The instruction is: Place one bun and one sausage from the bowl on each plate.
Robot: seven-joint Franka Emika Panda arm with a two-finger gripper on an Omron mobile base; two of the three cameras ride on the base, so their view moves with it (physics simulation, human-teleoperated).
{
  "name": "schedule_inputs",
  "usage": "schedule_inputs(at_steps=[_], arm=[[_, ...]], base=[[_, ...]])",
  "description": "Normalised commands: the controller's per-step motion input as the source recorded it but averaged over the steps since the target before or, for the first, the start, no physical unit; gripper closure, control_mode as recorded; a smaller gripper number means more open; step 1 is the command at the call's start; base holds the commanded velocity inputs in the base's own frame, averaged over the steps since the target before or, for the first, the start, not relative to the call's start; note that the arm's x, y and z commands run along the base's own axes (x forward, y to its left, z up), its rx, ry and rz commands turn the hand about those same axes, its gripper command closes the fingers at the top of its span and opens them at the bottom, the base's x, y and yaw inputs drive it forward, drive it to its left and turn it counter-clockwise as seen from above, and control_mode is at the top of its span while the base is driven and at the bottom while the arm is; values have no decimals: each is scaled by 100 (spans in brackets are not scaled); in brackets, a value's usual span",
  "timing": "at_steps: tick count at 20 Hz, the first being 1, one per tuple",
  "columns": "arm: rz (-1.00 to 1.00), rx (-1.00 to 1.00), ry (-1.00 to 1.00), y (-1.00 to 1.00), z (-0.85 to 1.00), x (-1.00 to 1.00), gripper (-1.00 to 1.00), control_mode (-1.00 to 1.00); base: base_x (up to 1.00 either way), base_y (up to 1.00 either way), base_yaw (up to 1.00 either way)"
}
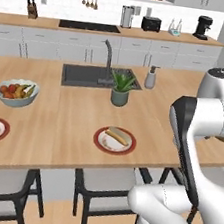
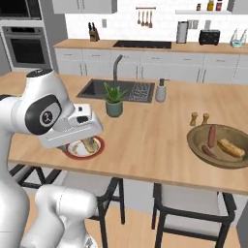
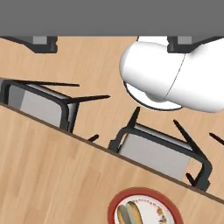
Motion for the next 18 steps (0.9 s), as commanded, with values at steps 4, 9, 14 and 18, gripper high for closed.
schedule_inputs(at_steps=[4,9,14,18], arm=[[0,0,0,0,0,0,-100,100],[0,0,0,0,0,0,-100,100],[0,0,0,0,0,0,-100,100],[0,0,0,0,0,0,-100,100]], base=[[0,-72,-2],[0,-72,-1],[0,-70,-1],[0,-68,0]])
